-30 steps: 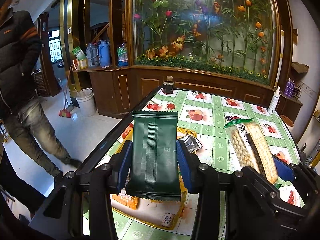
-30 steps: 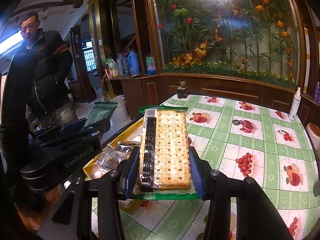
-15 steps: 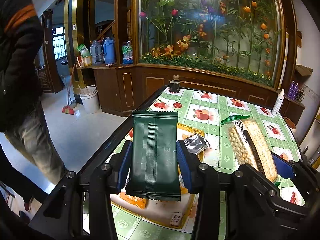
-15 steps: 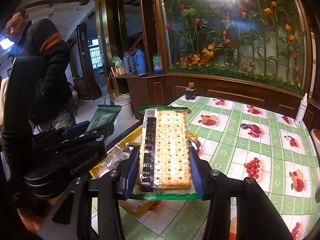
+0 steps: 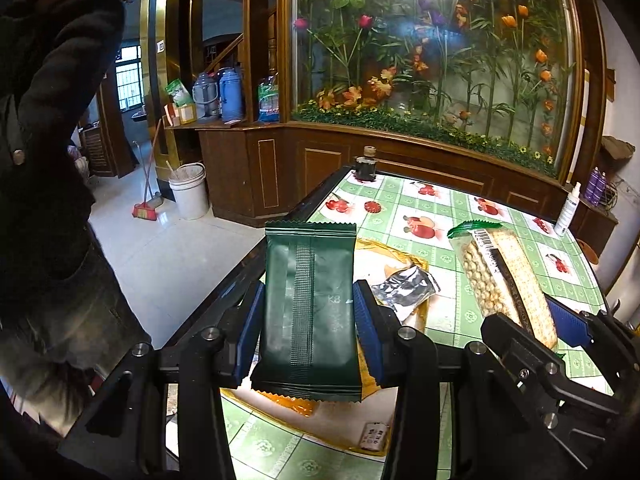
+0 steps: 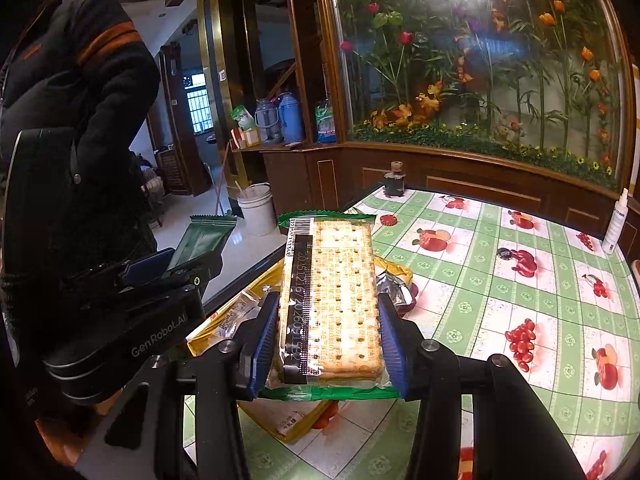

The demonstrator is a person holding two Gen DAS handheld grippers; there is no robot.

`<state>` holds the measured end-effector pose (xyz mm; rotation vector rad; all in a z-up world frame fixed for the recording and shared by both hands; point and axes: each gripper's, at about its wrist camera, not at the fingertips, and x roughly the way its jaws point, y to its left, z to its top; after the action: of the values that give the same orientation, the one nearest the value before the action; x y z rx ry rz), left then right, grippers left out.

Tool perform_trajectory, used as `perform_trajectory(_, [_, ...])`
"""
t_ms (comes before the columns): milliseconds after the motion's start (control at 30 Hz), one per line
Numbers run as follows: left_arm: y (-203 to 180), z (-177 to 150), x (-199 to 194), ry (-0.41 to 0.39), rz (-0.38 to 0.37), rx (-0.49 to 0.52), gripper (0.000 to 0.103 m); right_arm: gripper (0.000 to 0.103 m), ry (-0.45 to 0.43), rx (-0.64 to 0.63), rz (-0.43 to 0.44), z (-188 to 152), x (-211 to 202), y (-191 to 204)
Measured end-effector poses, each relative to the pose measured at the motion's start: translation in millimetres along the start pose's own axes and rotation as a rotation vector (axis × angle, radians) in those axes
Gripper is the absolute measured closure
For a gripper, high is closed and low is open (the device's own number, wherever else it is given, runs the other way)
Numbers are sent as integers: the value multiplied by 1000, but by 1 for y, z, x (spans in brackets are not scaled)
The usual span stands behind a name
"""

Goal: Organize snacks

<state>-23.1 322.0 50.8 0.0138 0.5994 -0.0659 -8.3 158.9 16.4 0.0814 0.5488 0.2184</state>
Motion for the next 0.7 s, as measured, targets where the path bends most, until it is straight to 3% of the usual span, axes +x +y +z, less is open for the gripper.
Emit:
perform_trajectory(367, [10, -2, 10, 25, 22, -14, 61, 56, 20, -2, 29, 3, 18, 5])
perform_trajectory(500, [13, -2, 16, 37, 32, -21, 60, 66, 31, -7, 42, 5, 26, 7])
perform_trajectory(700, [23, -8, 28, 75, 49, -35, 61, 67, 72, 19, 44, -2, 44, -3])
